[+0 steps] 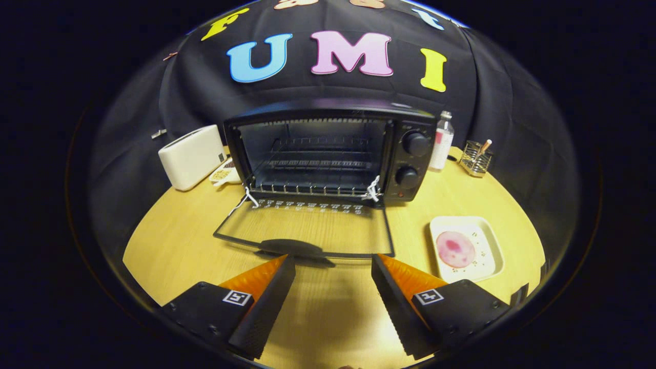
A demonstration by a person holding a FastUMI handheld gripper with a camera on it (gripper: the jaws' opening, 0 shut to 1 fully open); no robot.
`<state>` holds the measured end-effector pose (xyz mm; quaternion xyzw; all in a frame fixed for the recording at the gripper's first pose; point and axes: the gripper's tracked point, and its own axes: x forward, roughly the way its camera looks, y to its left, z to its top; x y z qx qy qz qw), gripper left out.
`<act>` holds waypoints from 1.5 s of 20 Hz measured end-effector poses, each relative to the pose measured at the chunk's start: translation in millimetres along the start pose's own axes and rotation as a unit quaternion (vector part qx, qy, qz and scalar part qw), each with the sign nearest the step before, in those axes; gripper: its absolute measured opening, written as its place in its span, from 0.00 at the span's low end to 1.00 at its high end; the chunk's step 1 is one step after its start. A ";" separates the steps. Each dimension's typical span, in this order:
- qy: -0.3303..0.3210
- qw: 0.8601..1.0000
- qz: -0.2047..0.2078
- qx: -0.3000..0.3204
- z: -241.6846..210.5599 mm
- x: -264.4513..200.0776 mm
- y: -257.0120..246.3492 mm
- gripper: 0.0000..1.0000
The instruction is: Open the toaster oven, put the food inside, and close the toaster oven door.
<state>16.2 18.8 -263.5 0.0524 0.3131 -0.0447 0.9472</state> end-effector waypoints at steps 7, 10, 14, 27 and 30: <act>-0.042 0.997 0.004 0.071 60.3 -42.8 -84.2 0.99; -0.045 0.995 0.001 0.088 70.6 -50.8 -125.8 1.00; -0.001 0.992 0.012 0.124 55.0 -47.7 -168.0 1.00; 0.124 0.962 0.046 0.239 -5.9 6.2 -270.8 1.00; 0.146 0.963 0.032 0.226 -27.5 20.2 -288.0 1.00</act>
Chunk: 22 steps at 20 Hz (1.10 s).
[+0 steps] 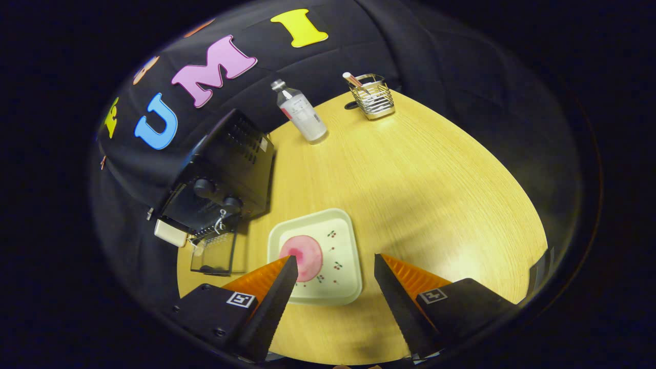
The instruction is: Open the toaster oven, put the food inside, and close the toaster oven door.
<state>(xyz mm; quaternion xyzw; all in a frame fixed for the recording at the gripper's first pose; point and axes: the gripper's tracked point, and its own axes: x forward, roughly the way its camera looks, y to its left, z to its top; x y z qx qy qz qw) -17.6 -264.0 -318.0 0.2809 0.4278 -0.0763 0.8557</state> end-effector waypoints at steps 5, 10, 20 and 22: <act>0.033 0.999 0.001 -0.038 -14.9 21.8 -3.3 1.00; 0.061 0.997 0.024 -0.037 -26.8 33.0 18.3 0.99; 0.074 0.993 -0.056 -0.072 -26.8 43.6 2.3 0.46; 0.070 0.992 -0.070 -0.080 -26.7 43.0 -1.1 0.25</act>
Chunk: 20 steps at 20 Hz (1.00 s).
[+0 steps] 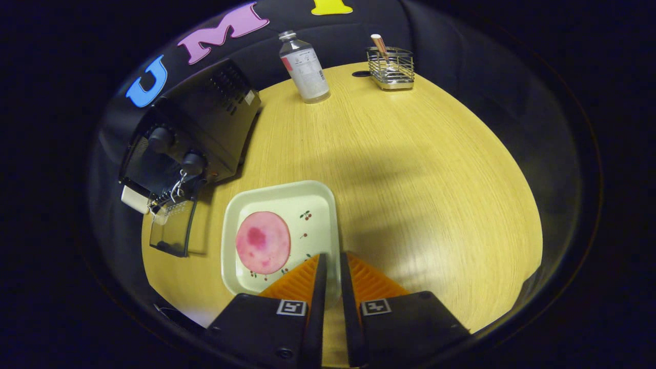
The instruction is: Open the toaster oven, put the food inside, and close the toaster oven door.
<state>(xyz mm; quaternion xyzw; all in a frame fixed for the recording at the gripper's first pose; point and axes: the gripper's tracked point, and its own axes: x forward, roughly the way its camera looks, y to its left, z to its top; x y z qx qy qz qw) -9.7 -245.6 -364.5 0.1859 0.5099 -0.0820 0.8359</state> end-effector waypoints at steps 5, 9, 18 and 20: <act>-0.006 1.000 0.002 -0.021 -1.5 -1.3 1.8 0.22; -0.002 1.000 0.016 -0.012 1.0 -0.2 1.7 0.16; 0.032 0.982 0.106 0.151 -8.1 1.5 20.0 0.06; 0.033 0.976 0.121 0.179 -3.7 -3.2 24.6 0.06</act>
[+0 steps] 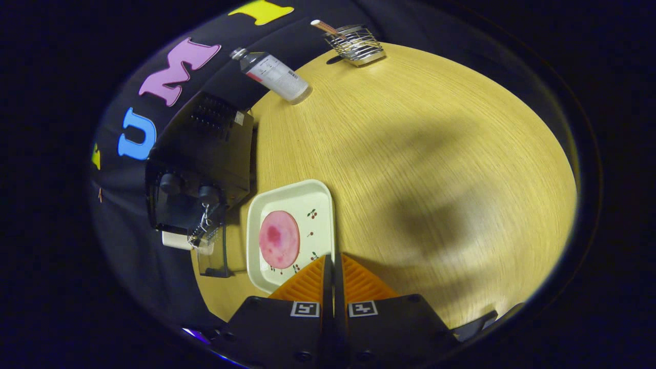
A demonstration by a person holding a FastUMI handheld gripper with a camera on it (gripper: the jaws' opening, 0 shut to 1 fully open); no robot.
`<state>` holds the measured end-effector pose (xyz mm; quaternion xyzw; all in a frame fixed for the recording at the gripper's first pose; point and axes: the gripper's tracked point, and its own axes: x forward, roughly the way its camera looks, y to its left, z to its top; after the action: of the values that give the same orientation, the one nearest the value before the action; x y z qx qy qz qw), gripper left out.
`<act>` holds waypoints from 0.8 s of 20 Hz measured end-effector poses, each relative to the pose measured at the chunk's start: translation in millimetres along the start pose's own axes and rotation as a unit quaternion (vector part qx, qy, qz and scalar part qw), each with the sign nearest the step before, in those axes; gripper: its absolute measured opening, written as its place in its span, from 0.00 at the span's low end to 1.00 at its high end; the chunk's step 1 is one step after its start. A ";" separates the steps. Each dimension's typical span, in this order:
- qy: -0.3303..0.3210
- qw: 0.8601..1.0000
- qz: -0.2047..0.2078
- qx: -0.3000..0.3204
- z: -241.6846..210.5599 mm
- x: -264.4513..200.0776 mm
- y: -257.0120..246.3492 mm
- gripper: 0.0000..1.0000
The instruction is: Open the toaster oven, put the food inside, and close the toaster oven door.
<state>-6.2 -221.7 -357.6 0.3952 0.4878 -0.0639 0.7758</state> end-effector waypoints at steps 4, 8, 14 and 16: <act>-0.014 0.999 0.026 0.022 8.5 -10.6 14.3 0.06; -0.024 0.997 0.052 0.050 10.2 -20.2 27.1 0.06; -0.046 0.993 0.077 0.079 9.0 -38.2 47.8 0.06; -0.055 0.992 0.079 0.084 8.2 -47.5 53.3 0.06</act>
<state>0.9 -204.6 -288.2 0.4922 0.4042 -0.0644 0.7683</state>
